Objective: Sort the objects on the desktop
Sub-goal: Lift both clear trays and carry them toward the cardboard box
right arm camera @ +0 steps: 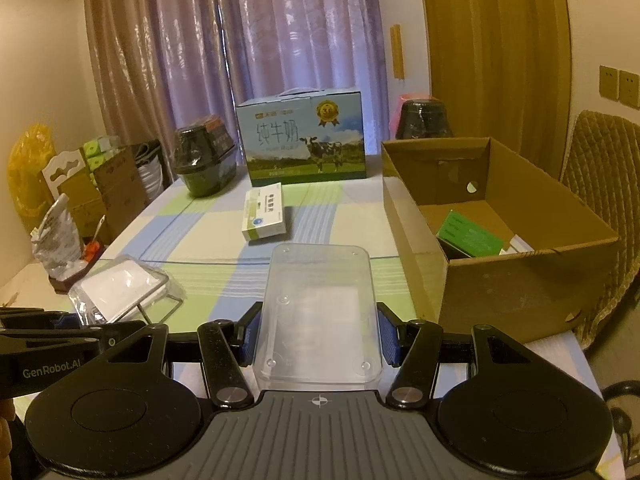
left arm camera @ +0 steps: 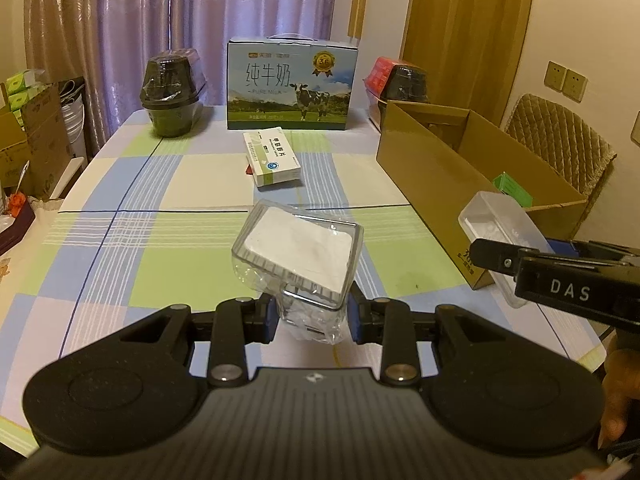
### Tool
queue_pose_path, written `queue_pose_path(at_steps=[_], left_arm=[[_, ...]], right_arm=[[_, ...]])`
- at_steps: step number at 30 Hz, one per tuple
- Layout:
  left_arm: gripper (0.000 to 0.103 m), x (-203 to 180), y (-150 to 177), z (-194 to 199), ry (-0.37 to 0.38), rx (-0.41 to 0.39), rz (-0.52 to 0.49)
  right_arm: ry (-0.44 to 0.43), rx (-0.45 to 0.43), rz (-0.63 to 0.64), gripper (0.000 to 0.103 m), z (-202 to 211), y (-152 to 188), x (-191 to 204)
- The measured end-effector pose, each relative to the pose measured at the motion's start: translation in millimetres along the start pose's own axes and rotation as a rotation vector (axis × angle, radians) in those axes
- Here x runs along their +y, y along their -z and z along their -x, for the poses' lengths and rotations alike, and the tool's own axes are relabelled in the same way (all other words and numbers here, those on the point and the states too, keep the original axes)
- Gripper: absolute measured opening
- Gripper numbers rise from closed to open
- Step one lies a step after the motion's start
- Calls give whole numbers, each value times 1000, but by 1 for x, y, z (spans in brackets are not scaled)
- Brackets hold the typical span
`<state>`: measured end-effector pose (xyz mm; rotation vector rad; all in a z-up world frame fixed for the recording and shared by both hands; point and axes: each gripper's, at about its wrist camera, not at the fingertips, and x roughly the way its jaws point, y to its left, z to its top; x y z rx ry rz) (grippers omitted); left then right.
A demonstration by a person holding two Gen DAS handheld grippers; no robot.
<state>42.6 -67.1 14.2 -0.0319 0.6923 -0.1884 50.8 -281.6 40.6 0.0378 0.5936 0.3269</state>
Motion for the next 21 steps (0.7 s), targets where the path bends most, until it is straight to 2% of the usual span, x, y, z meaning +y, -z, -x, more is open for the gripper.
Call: queue_pose_path(at_steps=[10,21], left_arm=[[28,-2,1,-2,5,3,-1],[28,-27,-19,-5,60,-16,-33]], right_arm=[[7,-10,-8,54,3,-3,-5],[66,-85,-13,54,18,-30,-35]])
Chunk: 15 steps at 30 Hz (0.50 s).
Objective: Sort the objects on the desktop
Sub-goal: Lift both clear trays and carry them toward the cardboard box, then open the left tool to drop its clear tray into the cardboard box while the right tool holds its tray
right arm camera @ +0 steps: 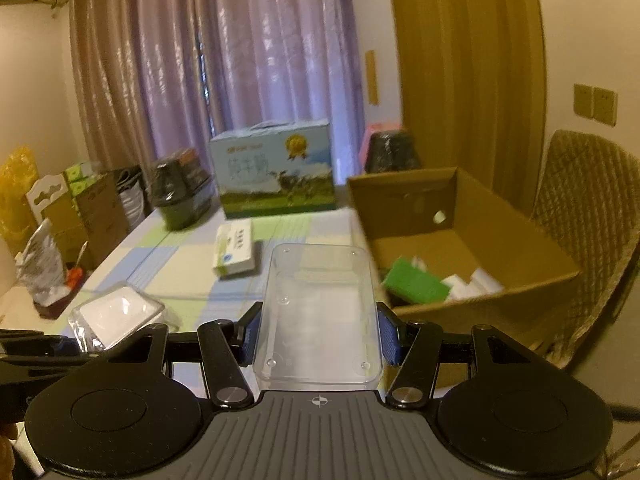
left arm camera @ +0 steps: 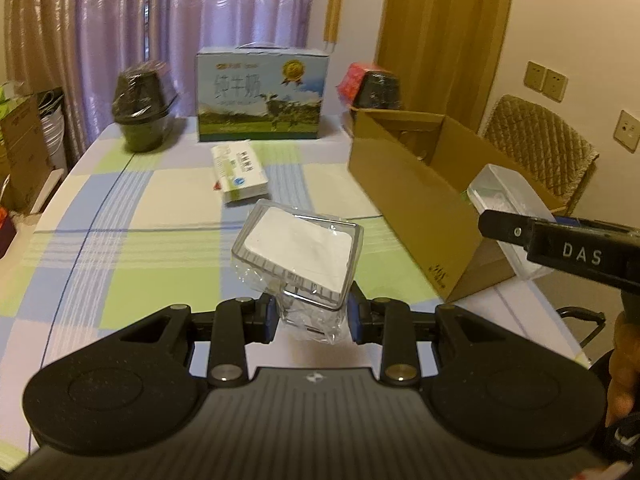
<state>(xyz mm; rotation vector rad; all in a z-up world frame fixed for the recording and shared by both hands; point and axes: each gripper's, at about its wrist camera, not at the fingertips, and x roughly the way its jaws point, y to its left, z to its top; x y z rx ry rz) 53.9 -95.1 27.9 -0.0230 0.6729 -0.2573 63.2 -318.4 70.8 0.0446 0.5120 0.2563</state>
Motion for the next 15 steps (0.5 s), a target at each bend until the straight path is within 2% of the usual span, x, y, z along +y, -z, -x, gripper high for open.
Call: queue_pose_path(at_steps=[15], left_arm=[[28,-76,-65,-38,119,-65,-82]], right_arm=[[103,-50,-24,54,-9,-44,-90]])
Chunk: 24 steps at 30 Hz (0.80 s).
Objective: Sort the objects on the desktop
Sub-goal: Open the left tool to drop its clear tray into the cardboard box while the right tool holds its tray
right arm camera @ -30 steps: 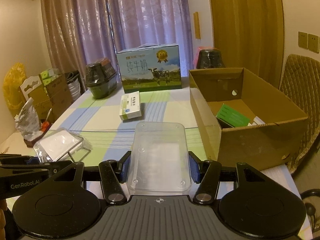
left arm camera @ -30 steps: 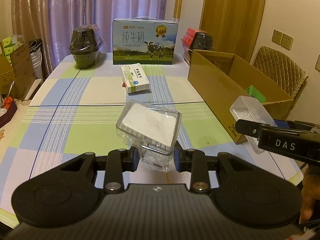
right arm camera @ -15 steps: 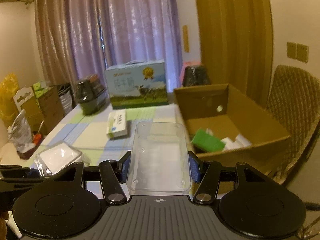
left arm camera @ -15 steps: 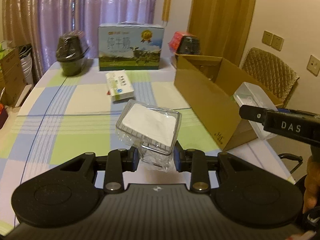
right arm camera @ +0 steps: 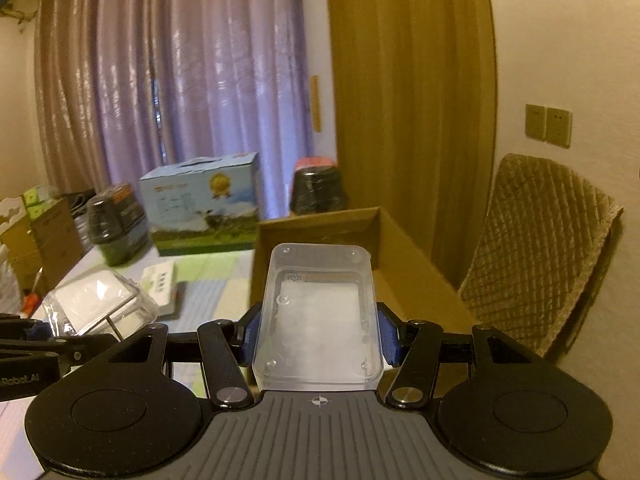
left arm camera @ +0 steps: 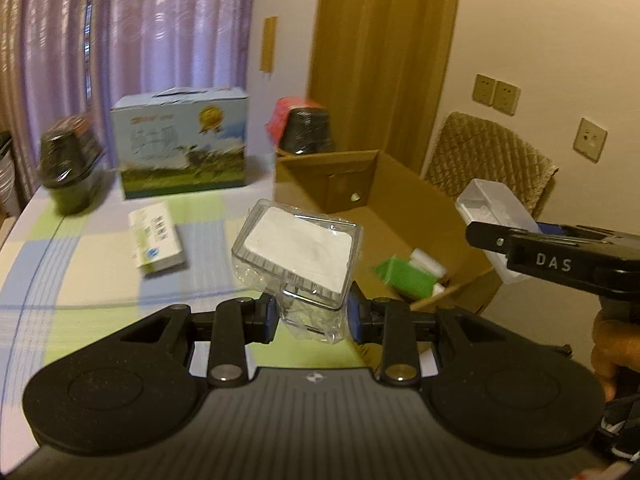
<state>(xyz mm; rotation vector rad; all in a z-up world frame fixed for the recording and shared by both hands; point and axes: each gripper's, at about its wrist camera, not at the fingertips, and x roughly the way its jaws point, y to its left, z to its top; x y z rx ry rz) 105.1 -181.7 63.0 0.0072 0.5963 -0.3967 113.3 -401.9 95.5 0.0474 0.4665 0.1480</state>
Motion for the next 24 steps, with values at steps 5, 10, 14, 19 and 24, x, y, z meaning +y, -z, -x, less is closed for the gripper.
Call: queue_pose_path(at_steps=[5,10,14,19,24], left_arm=[[28,-21,-21,-25,35,-10,-25],[28,-33,-36,-51,61,-6,-34],[28,-41,-43,-70,72,3,-47],[28,-49,-51,-90,83,11,-67],[28,-54,-56,-106,90,21,-77]], right_arm=[[13,-5,-11,54,-14,-14,-23],[21,-6,-30,54,-28,-23,-42],[24,1,-39,54,-42,-26,-53],[19,8,-46,54,-56,-28,-59],[19,12,-54,54,-66,-30,-65]])
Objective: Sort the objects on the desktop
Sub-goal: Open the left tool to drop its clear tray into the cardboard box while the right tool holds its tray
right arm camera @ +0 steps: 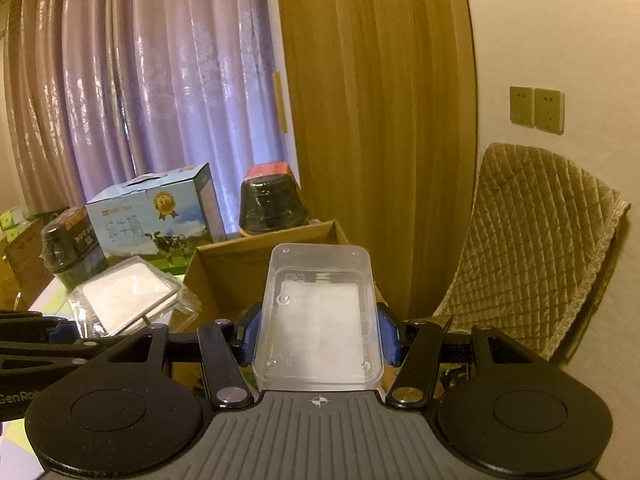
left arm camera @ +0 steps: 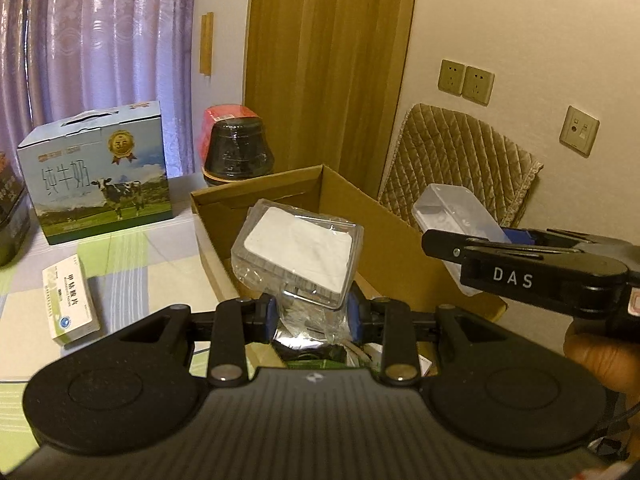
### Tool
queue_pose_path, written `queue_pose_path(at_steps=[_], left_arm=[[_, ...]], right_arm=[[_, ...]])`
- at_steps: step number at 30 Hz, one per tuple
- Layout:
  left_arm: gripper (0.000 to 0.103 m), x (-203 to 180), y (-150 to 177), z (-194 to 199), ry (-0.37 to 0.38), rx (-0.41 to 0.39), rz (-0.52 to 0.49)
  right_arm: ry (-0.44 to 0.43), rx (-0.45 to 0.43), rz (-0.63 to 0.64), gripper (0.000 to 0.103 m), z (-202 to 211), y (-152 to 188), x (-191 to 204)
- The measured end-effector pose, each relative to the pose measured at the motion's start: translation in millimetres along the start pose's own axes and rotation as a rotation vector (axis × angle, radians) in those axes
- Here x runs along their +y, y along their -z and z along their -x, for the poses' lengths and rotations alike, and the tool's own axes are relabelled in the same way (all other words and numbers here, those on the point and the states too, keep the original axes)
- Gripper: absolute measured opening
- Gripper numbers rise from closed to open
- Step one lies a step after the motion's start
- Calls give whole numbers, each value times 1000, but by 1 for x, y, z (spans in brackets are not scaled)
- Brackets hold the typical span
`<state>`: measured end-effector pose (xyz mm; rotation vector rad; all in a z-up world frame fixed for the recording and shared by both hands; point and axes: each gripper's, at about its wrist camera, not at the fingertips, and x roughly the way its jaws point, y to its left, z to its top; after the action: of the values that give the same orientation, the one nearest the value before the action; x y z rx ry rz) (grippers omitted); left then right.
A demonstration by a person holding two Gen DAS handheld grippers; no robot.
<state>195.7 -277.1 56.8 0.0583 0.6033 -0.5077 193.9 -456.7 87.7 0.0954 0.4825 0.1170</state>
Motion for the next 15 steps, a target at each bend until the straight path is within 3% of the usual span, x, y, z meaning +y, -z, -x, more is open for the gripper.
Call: queue_pose_path(at_steps=[15], left_arm=[[30,-3,-5,-27,10,14,-25]], right_arm=[[5,8,-17,54,-15,-4,-9]])
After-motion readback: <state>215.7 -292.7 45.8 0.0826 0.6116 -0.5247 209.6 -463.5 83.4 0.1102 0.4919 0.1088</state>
